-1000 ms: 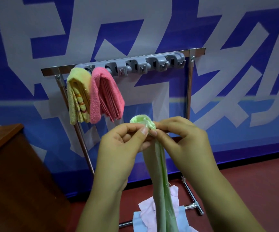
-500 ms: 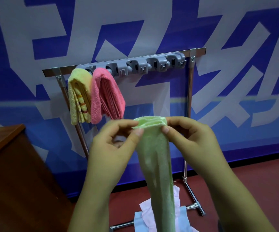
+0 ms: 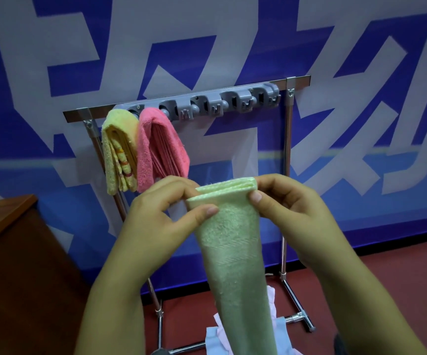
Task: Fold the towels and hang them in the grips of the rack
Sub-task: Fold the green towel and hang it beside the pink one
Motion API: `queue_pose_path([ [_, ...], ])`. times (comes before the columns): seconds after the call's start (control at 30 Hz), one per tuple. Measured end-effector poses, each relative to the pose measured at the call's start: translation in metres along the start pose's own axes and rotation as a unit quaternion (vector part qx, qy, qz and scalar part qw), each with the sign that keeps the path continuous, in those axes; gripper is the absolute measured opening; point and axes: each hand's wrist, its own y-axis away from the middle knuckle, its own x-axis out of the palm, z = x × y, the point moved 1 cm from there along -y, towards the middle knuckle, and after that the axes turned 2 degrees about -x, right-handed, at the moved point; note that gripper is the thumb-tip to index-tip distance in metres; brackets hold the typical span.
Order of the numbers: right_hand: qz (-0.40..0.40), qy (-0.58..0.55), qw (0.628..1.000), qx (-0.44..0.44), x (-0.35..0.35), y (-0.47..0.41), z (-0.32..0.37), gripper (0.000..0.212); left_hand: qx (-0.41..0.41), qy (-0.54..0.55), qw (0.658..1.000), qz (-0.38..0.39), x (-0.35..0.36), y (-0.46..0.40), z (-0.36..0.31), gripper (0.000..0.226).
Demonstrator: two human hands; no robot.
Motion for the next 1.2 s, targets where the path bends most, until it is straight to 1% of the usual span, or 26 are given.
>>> queue_pose_path([
  [0.1, -0.002, -0.031, 0.999, -0.011, -0.001, -0.002, 0.003, 0.014, -0.042, 0.112, 0.992, -0.037, 0.003, -0.001, -0.004, 0.019],
  [0.17, 0.001, -0.041, 0.999, -0.014, -0.002, -0.001, 0.003, 0.014, -0.047, 0.16, 0.984, -0.054, 0.005, -0.002, -0.004, 0.02],
  [0.3, -0.002, -0.052, 0.999, -0.01, -0.003, 0.001, 0.001, 0.012, -0.053, 0.201, 0.976, -0.059, 0.006, -0.001, -0.003, 0.039],
  [0.4, 0.005, -0.049, 0.999, -0.007, -0.001, 0.001, -0.001, 0.01, -0.082, 0.163, 0.981, -0.067, 0.005, -0.001, -0.004, 0.032],
  [0.43, 0.007, -0.044, 0.999, -0.004, 0.001, 0.001, -0.002, 0.01, -0.091, 0.131, 0.985, -0.067, 0.004, -0.001, -0.002, 0.028],
  [0.5, 0.011, -0.039, 0.999, 0.004, 0.006, 0.001, -0.005, 0.01, -0.094, 0.046, 0.993, -0.056, 0.002, -0.003, 0.002, 0.029],
  [0.57, 0.021, -0.028, 0.999, 0.01, 0.011, 0.0, -0.009, 0.011, -0.063, -0.04, 0.997, -0.026, -0.001, -0.004, 0.002, 0.033],
  [0.63, 0.032, -0.017, 0.999, 0.016, 0.016, -0.001, -0.013, 0.013, -0.026, -0.086, 0.996, 0.015, -0.003, -0.005, -0.002, 0.042],
  [0.7, 0.045, -0.004, 0.999, 0.016, 0.019, -0.002, -0.016, 0.014, -0.008, -0.085, 0.995, 0.045, -0.001, -0.006, -0.007, 0.047],
  [0.87, 0.056, 0.01, 0.998, 0.004, 0.021, -0.002, -0.022, 0.016, 0.008, -0.071, 0.994, 0.079, 0.007, -0.008, -0.006, 0.027],
  [1.03, 0.056, -0.101, 0.992, 0.044, 0.015, 0.0, -0.032, 0.019, 0.029, -0.05, 0.997, 0.059, 0.011, -0.013, -0.006, 0.015],
  [1.1, 0.073, -0.078, 0.992, 0.061, 0.008, 0.005, -0.045, 0.02, 0.033, -0.053, 0.996, 0.06, 0.013, -0.017, -0.007, 0.015],
  [1.2, 0.1, 0.006, 0.989, 0.112, 0.003, 0.016, -0.07, 0.016, 0.034, -0.054, 0.996, 0.059, 0.013, -0.024, -0.009, 0.016],
])
